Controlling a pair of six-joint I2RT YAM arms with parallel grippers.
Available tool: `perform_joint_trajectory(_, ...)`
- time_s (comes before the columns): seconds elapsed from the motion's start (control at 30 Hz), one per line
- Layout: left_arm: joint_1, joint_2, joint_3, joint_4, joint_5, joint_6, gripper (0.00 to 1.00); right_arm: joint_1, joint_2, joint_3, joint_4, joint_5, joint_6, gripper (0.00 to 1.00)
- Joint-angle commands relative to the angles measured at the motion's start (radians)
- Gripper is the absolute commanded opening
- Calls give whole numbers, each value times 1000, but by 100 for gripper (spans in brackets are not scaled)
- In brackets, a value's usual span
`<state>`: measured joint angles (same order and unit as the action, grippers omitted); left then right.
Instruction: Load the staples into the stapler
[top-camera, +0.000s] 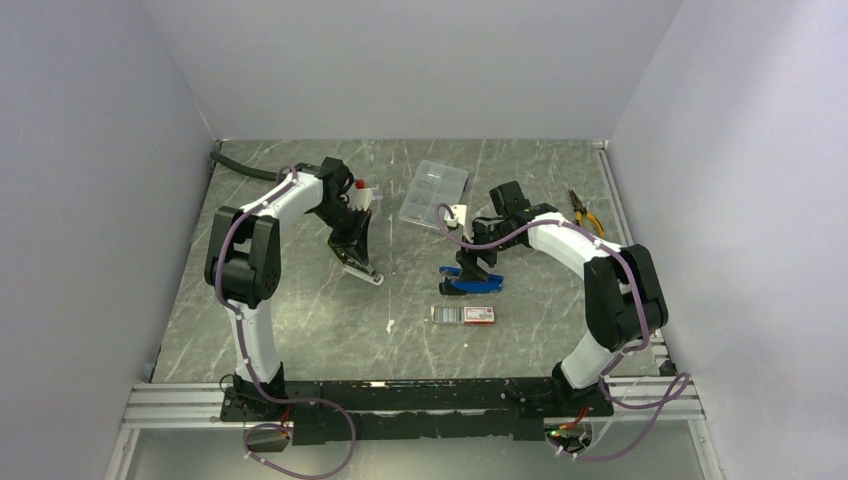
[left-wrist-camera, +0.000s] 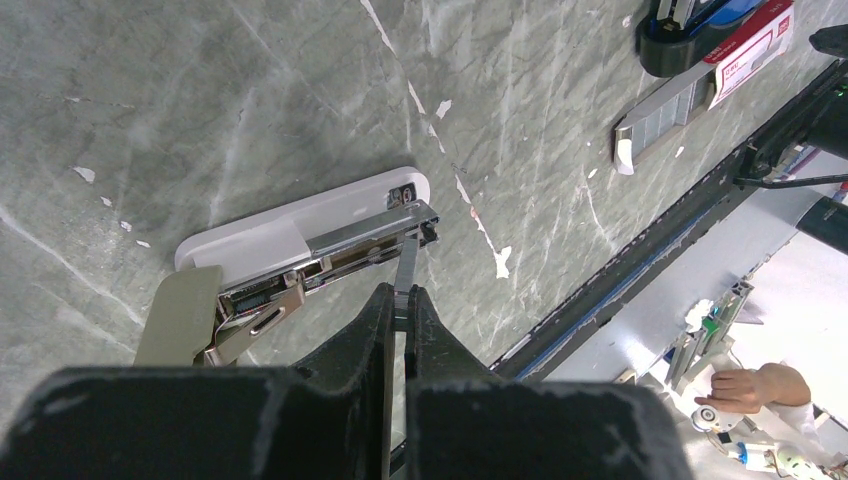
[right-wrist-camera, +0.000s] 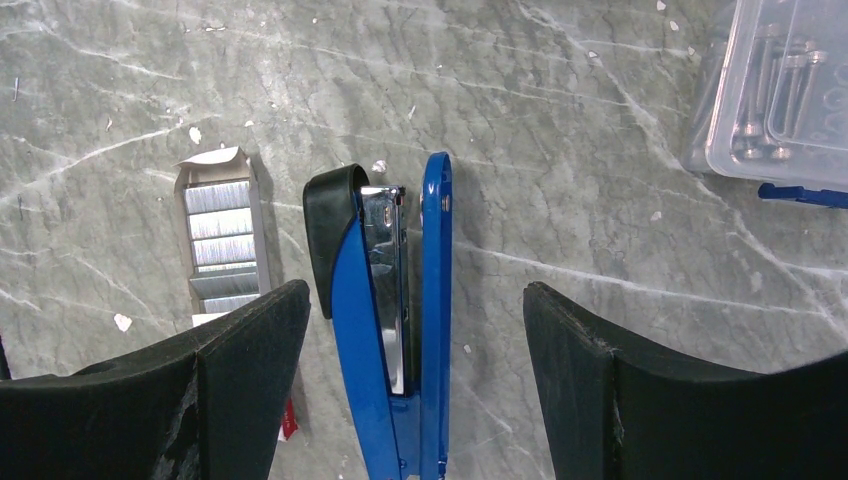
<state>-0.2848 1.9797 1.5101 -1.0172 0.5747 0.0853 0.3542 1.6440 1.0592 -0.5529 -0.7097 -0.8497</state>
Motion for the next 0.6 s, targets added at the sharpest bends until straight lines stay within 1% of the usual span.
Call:
perform_joint_trajectory(0.0,2,-14,17,-11,6,-8,3,0,0,32,-10,-4,-26,82)
perform_joint_trajectory(0.57,1,11,24,-15,-4,-6,3,0,-1,33,-13,-4,-28,82)
